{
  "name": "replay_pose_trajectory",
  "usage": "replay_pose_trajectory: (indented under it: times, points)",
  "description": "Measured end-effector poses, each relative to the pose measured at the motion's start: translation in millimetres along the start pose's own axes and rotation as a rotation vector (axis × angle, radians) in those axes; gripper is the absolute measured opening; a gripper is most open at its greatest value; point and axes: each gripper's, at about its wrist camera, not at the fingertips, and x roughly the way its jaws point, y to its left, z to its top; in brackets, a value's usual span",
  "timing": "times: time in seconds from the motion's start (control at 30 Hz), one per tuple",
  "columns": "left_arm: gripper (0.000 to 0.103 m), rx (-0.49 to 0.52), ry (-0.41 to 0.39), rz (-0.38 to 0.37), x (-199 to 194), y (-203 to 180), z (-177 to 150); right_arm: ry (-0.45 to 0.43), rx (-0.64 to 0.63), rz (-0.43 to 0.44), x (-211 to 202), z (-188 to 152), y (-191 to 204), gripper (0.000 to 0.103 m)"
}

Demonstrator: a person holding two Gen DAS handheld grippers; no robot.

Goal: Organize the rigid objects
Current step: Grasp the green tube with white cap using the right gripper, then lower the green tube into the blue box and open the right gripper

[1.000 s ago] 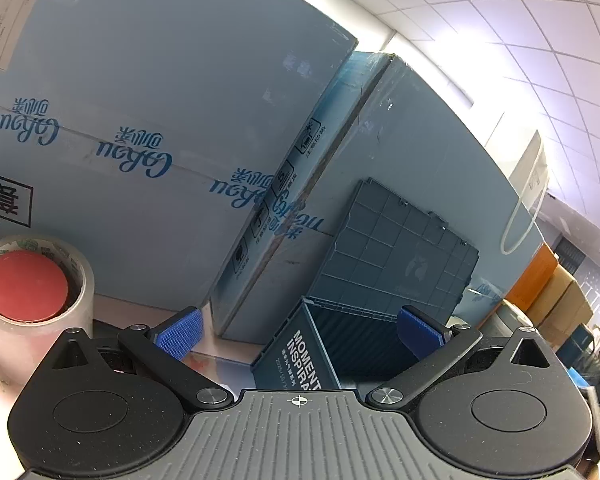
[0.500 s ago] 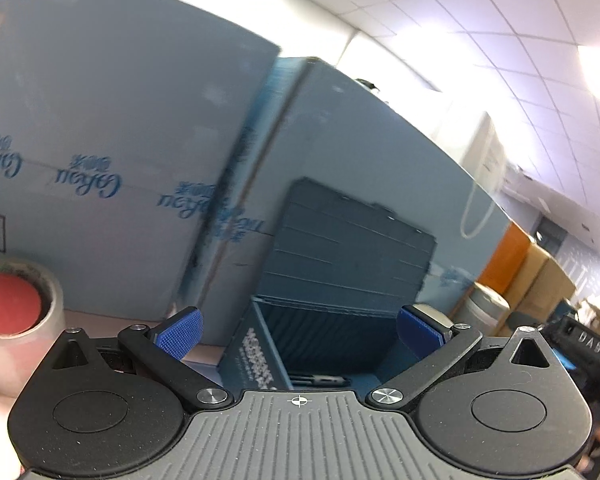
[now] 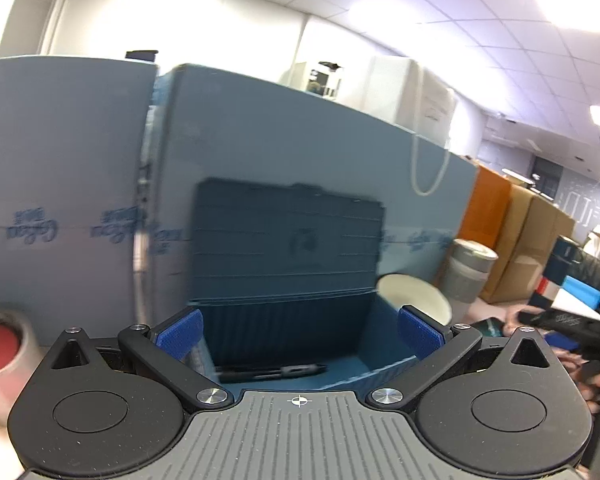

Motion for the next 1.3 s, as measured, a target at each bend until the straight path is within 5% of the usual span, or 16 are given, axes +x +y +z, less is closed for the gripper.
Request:
replay_pose_trajectory:
  times: [0.2,0.47,0.6,1.03,1.3]
  points:
    - [0.103,0.004,0.036,-0.004,8,9,-12,0.204,-0.062,0.0,66,0,-2,0.067]
    - [0.103,-0.056,0.036,0.012,11,29,-11,0.302,-0.059,-0.045,113,-3,-2,0.046]
    - [0.103,-0.055,0.051,0.015,15,30,-12,0.288,-0.06,-0.034,114,-1,-2,0.015]
    - [0.103,-0.078,0.076,0.012,20,36,-14,0.022,-0.126,0.04,6,22,2,0.014]
    - [0.103,-0.138,0.07,0.023,19,50,-13,-0.243,-0.193,0.145,-74,49,51,0.014]
